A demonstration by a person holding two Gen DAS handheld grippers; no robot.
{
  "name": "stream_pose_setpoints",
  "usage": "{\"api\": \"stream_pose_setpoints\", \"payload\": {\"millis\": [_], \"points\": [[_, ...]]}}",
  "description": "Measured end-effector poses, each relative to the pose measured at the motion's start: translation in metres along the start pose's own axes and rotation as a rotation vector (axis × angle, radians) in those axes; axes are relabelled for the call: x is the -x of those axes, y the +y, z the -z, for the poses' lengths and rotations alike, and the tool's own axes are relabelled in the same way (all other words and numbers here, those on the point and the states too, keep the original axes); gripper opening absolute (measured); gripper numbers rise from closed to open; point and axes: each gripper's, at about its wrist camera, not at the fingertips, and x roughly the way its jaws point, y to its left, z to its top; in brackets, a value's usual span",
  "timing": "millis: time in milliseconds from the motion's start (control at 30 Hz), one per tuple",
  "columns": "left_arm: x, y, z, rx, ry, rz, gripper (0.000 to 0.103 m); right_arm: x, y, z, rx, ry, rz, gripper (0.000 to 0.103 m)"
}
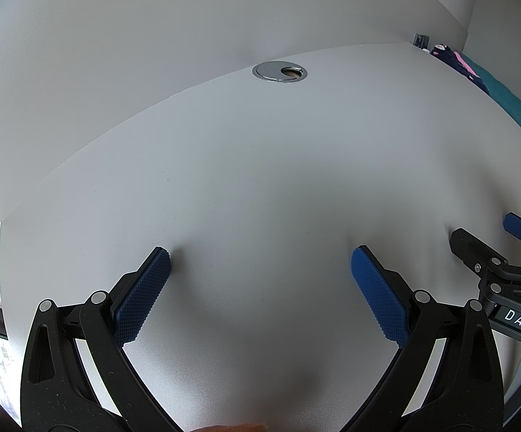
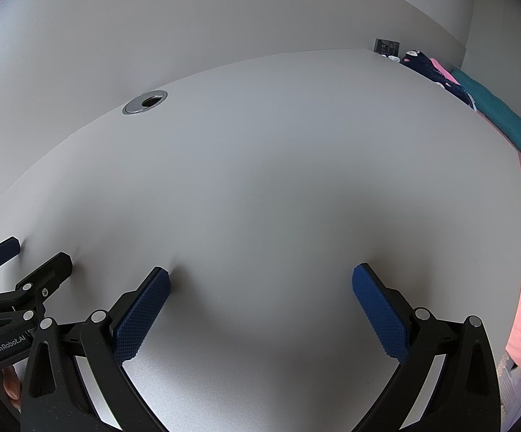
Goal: Collect trash
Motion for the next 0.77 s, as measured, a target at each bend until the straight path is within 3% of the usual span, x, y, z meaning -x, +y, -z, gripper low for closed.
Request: {"api": "stream_pose_setpoints", "payload": {"millis": [767], "points": [[0.0015,0.001,0.0008,-0.001,0.0,0.002,0.097,0.0002,-0.0002,0.0,0.0,0.0,0.0,0.101]]}}
